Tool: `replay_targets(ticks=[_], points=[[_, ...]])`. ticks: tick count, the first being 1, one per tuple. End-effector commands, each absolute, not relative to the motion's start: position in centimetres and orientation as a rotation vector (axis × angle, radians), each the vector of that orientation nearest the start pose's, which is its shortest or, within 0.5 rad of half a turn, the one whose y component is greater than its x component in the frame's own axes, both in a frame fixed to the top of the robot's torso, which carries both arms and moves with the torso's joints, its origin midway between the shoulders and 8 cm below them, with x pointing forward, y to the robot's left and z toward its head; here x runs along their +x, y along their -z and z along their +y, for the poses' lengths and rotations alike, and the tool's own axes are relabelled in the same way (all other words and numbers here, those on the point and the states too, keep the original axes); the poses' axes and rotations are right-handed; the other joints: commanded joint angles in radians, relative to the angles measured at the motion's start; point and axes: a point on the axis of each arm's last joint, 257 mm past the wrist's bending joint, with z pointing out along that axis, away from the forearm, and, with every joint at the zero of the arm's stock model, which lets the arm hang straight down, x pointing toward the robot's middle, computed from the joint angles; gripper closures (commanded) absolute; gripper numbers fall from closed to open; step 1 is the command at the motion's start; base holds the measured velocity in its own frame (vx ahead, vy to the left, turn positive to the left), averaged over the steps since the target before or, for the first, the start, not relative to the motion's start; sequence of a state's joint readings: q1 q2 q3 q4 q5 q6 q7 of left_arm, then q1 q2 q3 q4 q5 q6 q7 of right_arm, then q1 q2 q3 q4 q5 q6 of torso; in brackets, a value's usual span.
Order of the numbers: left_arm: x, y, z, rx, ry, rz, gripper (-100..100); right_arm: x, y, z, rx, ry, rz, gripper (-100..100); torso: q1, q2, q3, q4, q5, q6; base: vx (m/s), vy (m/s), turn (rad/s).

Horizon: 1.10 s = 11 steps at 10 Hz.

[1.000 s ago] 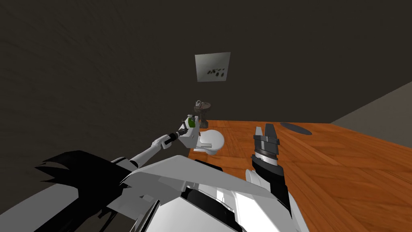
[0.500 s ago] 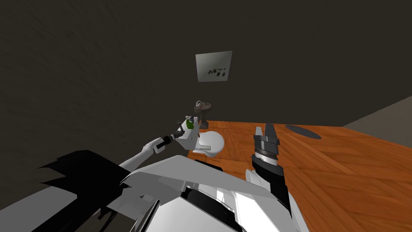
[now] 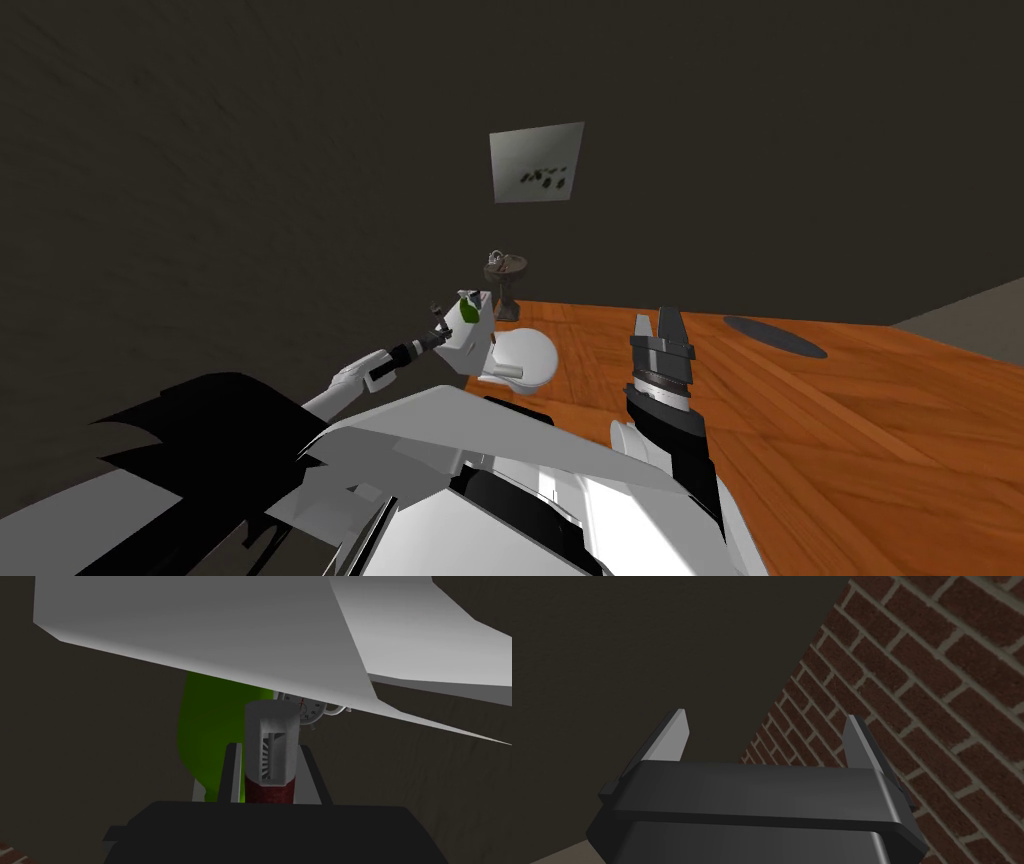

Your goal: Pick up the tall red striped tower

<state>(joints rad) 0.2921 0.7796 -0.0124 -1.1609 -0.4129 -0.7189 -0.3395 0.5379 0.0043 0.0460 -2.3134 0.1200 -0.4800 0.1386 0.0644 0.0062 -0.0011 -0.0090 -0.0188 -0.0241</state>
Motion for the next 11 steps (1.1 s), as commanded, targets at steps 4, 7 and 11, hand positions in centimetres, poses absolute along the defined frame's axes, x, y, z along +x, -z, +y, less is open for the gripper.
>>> replay_targets(ticks=[4, 7, 11], points=[[34.0, 32.8, 46.1, 0.129, 0.368, 1.833, 100, 34.2, -2.2, -25.4, 0.55, -1.125, 0.724, 0, -0.001, 0.0, 0.0, 0.0, -0.001, -0.001, 0.081, -0.048, 0.056], [31.3, 32.3, 47.8, 0.137, 0.354, 1.83, 100, 34.2, -2.2, -25.4, 0.55, -1.125, 0.724, 0, -0.002, 0.0, 0.0, 0.001, -0.002, 0.0, 0.082, -0.059, 0.068], [28.5, 31.0, 48.4, 0.171, 0.374, 1.803, 100, 34.2, -2.2, -25.4, 0.55, -1.125, 0.724, 0, -0.001, 0.003, 0.002, 0.001, -0.002, -0.001, 0.057, -0.039, 0.055]])
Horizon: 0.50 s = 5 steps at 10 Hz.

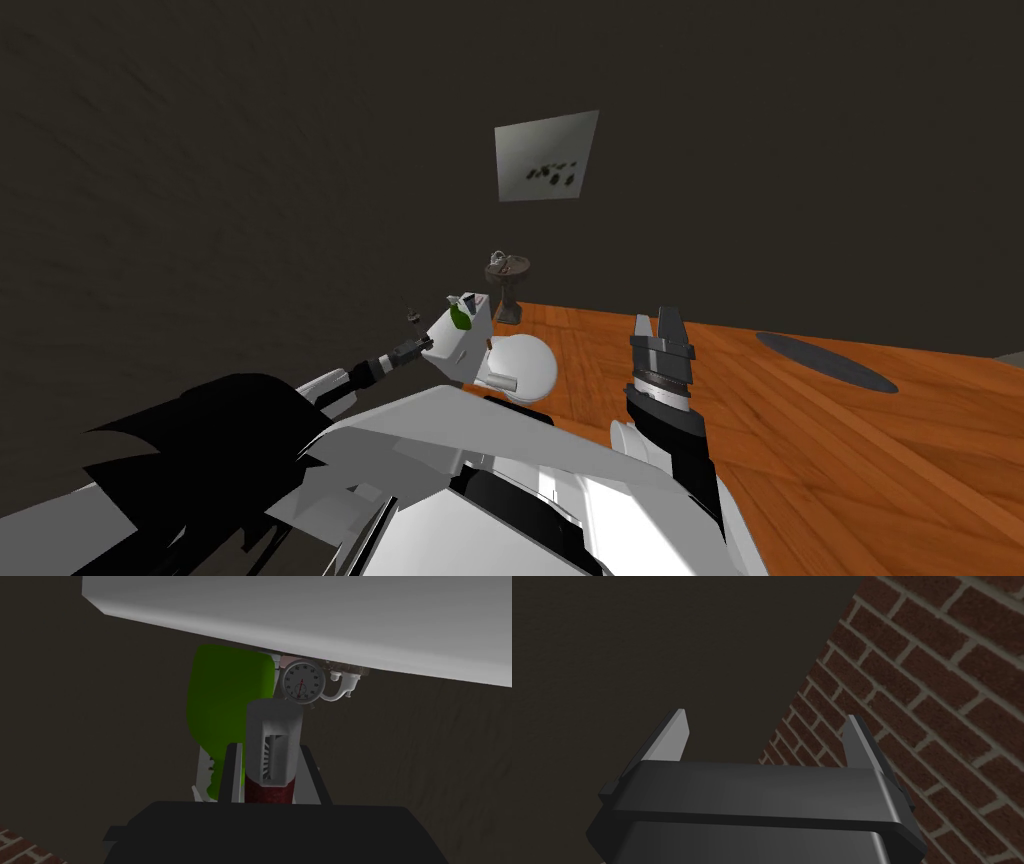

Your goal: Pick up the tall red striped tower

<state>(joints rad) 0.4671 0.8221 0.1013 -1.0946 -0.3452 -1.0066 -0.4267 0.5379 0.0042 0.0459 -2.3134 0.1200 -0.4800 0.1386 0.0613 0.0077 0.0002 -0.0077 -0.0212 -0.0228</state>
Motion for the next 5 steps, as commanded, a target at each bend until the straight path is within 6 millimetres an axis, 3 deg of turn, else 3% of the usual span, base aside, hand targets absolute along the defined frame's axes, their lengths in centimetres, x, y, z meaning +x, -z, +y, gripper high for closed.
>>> replay_targets(ticks=[1, 2, 4, 5], points=[[28.4, 30.6, 47.8, 0.185, 0.396, 1.788, 100, 34.2, -2.2, -25.4, 0.55, -1.126, 0.724, 0, 0.0, 0.0, 0.0, 0.0, 0.0, 0.0, 0.055, -0.044, 0.013], [26.7, 29.8, 49.9, 0.186, 0.348, 1.787, 100, 34.2, -2.2, -25.4, 0.55, -1.126, 0.724, 0, 0.0, 0.001, 0.0, 0.0, 0.0, 0.001, 0.095, -0.07, 0.121], [25.6, 29.3, 48.7, 0.212, 0.398, 1.768, 100, 34.2, -2.2, -25.4, 0.55, -1.126, 0.724, 0, -0.001, -0.001, 0.0, 0.0, -0.001, 0.0, 0.084, -0.05, 0.044], [25.9, 29.7, 49.0, 0.204, 0.382, 1.776, 100, 34.2, -2.2, -25.4, 0.55, -1.126, 0.724, 0, 0.0, 0.001, 0.001, 0.001, 0.0, 0.001, 0.0, 0.0, 0.0]])
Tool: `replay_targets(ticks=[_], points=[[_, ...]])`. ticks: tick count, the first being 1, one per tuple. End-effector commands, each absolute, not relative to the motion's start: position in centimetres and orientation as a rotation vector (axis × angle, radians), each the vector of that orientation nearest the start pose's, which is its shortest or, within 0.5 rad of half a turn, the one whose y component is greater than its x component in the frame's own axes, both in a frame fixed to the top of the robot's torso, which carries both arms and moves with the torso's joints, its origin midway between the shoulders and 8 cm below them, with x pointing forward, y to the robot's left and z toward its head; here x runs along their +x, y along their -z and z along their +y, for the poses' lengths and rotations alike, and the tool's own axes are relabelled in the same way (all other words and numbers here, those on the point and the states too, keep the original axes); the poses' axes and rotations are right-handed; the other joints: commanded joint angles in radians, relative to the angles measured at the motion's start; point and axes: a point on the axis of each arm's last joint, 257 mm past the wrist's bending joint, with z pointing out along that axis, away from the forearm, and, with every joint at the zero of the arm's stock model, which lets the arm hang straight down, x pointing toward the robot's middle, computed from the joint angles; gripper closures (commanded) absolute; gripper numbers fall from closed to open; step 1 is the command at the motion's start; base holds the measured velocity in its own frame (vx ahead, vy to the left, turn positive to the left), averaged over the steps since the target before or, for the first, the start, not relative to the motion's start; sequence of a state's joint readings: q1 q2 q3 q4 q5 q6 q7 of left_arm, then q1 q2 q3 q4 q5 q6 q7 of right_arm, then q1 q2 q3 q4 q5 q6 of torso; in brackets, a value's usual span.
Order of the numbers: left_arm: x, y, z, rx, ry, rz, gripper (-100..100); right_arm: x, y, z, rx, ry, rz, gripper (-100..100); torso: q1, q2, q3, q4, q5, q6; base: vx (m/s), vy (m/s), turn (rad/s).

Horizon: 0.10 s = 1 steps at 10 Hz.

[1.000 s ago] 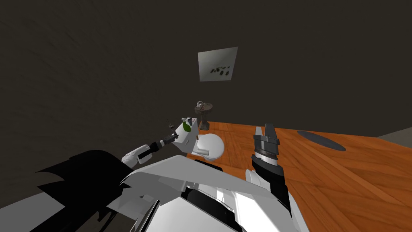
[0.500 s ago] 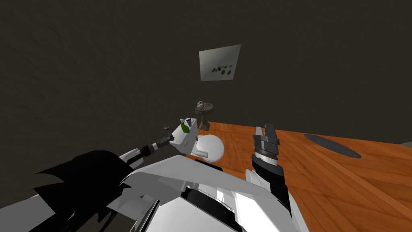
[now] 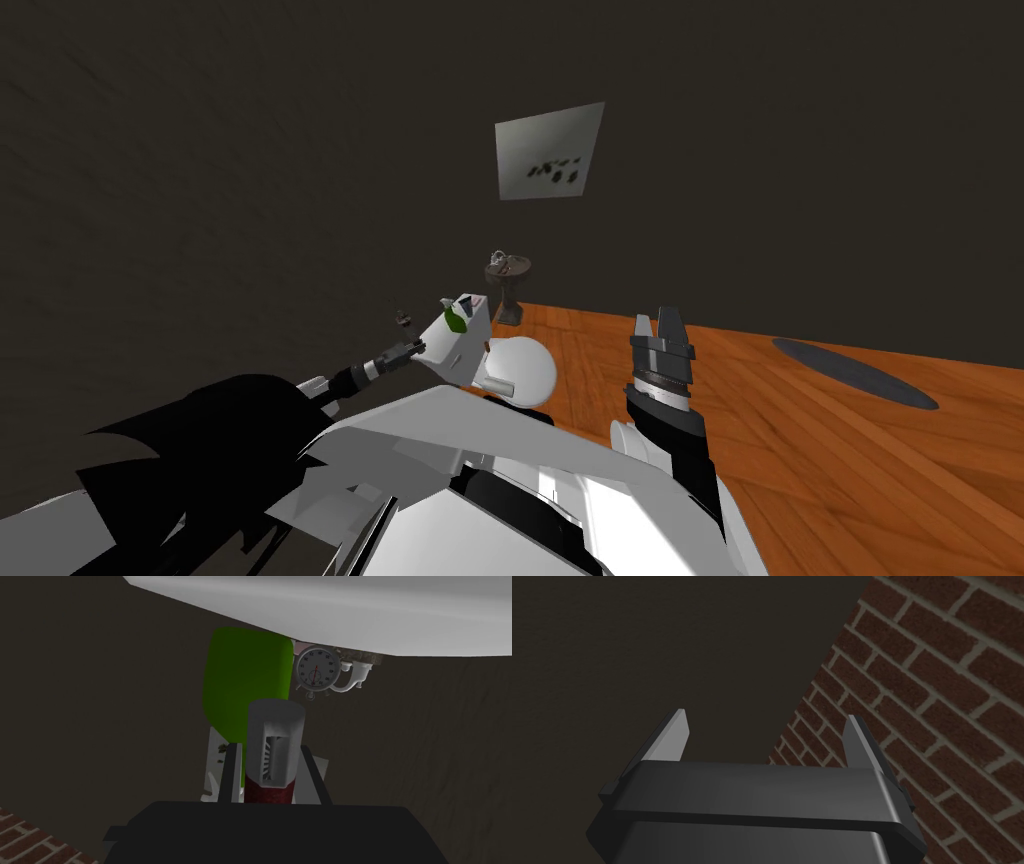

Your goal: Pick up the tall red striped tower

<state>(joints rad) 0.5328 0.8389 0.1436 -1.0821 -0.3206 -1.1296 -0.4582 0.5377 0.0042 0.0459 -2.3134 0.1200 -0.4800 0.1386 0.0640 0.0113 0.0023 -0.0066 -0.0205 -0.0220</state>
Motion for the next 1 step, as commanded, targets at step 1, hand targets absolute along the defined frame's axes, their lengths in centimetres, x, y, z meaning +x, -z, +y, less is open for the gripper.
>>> replay_targets(ticks=[1], points=[[25.9, 29.55, 48.85, 0.208, 0.387, 1.772, 0, 34.23, -2.21, -25.43, 0.55, -1.126, 0.724, 0, 0.0, 0.0, 0.0, 0.0, 0.0, 0.0, 0.0, 0.0, 0.0]])
